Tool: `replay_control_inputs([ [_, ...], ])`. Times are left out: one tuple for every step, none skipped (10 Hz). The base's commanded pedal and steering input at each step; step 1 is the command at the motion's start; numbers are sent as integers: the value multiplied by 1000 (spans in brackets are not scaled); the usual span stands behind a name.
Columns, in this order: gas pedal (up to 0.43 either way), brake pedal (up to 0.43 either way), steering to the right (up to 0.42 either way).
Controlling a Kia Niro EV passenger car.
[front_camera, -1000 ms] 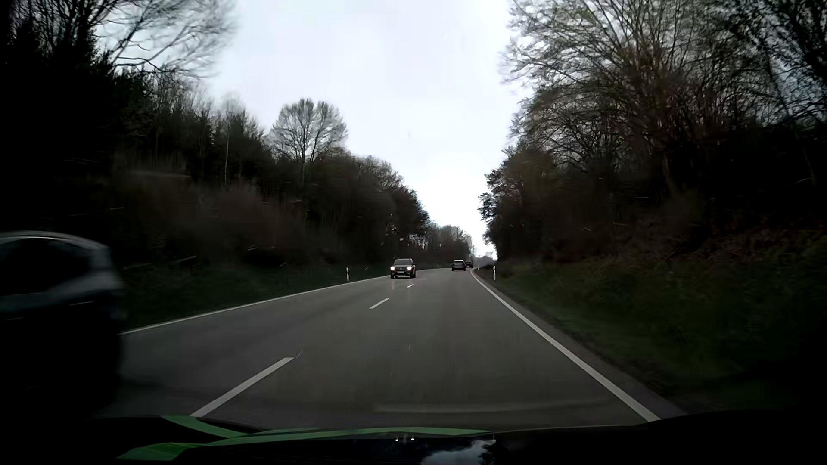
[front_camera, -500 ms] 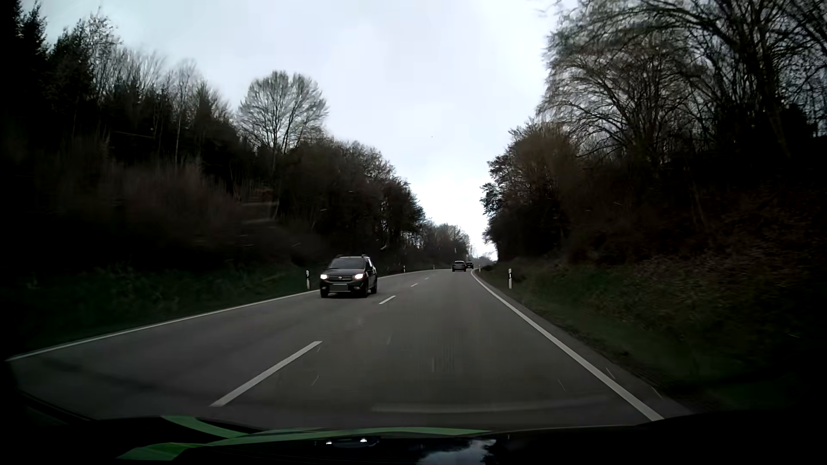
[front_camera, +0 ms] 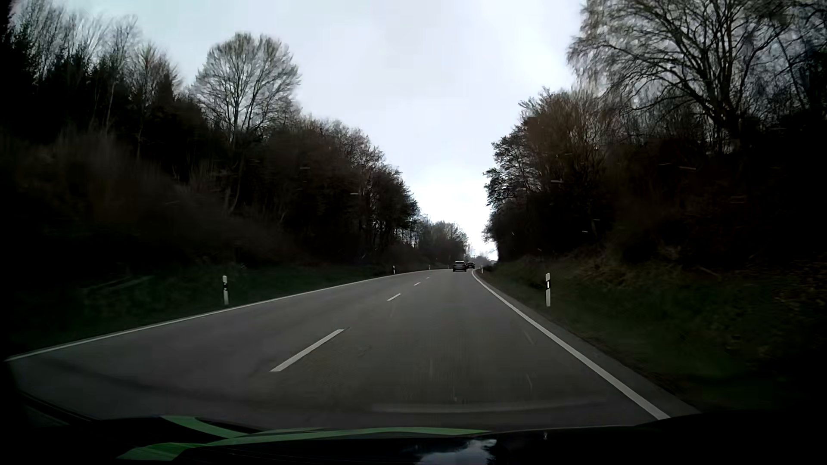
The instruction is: Follow the waypoints while adhering to traffic rules and regulations
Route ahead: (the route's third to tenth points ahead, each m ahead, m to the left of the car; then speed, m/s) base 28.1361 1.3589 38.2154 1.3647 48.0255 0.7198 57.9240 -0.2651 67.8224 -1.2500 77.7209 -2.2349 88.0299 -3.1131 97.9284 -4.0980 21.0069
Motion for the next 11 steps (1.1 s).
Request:
replay_control_inputs([
  [197, 0, 1],
  [197, 0, 1],
  [197, 0, 1],
  [197, 0, 1],
  [197, 0, 2],
  [197, 0, 3],
  [197, 0, 3],
  [197, 0, 3],
  [197, 0, 3],
  [197, 0, 3],
  [197, 0, 3],
])
